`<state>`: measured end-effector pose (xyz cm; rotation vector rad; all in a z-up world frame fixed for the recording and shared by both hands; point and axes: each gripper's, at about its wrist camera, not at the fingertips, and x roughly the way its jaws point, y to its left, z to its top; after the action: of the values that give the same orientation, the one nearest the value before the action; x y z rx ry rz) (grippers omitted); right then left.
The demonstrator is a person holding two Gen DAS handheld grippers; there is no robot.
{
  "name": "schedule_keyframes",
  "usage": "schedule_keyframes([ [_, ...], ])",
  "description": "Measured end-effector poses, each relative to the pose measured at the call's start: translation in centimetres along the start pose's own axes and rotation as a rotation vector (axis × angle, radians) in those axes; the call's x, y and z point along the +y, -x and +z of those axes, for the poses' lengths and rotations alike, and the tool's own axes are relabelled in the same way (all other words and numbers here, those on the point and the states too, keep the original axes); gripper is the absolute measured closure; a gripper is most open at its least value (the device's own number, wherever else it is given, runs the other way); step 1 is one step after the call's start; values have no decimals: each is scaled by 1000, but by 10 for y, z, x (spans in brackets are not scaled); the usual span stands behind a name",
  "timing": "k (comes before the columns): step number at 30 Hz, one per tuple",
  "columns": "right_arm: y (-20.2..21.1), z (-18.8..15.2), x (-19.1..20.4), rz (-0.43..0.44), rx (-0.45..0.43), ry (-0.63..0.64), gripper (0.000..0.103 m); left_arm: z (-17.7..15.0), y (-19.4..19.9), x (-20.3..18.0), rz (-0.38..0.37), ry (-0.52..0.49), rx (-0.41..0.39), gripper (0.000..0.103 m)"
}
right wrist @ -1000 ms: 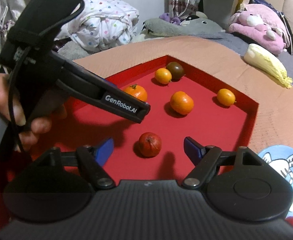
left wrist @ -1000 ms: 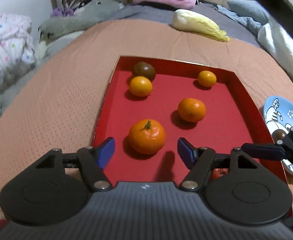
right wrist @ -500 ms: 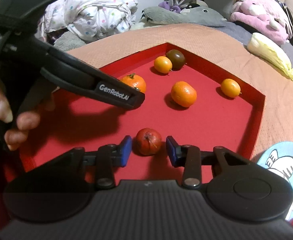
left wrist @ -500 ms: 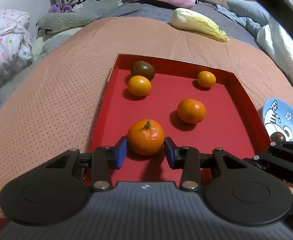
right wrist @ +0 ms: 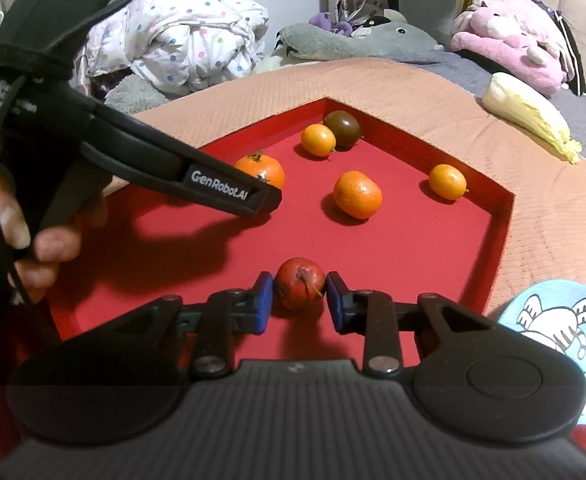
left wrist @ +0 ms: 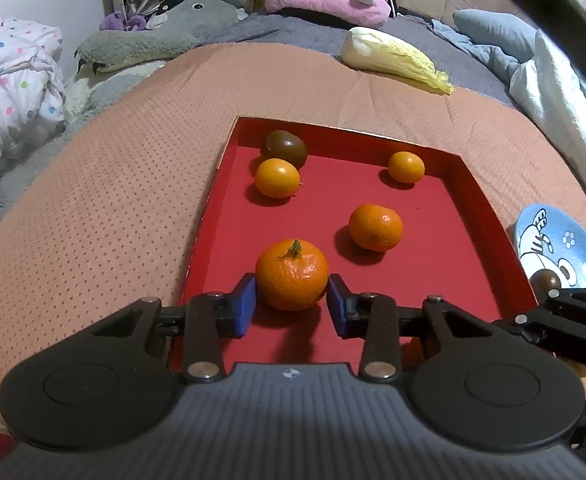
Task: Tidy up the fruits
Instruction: 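Grasp a large tangerine with the left tool while the right tool grasps a red apple, then carry the tangerine and apple with both tools over the blue plate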
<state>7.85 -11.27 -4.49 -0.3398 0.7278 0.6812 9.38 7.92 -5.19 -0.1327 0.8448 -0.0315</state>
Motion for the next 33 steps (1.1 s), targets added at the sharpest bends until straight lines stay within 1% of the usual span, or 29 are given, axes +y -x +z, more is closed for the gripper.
schedule_keyframes([
  [5, 8, -1, -3, -7, -17, -9, 71, 0, 9, -5, -7, -3, -17, 59],
  [16, 28, -7, -7, -28, -43, -15, 71, 1, 25, -30, -35, -40, -56, 59],
  [33, 68, -30, -37, -97, -85, -74, 71, 3, 30, -98, -135, -131, -96, 59],
])
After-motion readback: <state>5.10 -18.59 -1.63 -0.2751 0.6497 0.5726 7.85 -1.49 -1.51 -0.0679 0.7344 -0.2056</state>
